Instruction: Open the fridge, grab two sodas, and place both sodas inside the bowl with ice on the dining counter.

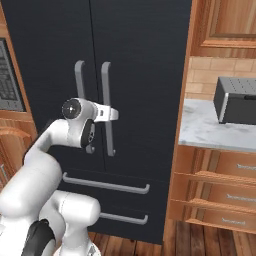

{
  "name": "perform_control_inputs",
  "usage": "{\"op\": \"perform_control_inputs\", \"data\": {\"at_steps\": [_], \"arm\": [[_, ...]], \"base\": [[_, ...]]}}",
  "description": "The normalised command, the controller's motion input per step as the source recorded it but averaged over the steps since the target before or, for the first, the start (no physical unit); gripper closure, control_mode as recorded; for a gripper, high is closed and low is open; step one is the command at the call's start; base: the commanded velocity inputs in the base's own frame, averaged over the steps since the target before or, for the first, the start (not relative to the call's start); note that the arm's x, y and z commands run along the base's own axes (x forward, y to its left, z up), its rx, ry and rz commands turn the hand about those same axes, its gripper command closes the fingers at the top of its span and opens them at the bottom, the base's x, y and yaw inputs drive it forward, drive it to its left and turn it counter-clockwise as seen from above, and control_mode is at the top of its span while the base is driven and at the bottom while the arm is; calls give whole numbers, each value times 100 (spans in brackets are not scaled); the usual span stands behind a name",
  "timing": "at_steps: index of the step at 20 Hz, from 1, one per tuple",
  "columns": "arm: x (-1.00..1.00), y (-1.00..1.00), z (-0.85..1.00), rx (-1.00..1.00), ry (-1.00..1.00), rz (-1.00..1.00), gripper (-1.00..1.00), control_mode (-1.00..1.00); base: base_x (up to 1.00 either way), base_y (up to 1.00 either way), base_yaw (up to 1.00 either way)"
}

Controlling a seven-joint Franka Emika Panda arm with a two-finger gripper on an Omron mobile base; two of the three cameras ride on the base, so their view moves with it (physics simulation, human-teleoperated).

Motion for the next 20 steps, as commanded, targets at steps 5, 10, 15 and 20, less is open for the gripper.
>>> {"op": "perform_control_inputs", "data": {"at_steps": [5,10,15,20], "arm": [[50,0,0,1,0,0,-100,-100],[52,0,-1,0,0,0,-100,-100],[52,0,-3,0,0,0,-100,-100],[51,0,-4,0,0,3,-100,-100]], "base": [[0,0,0],[0,0,0],[0,0,0],[0,0,0]]}}
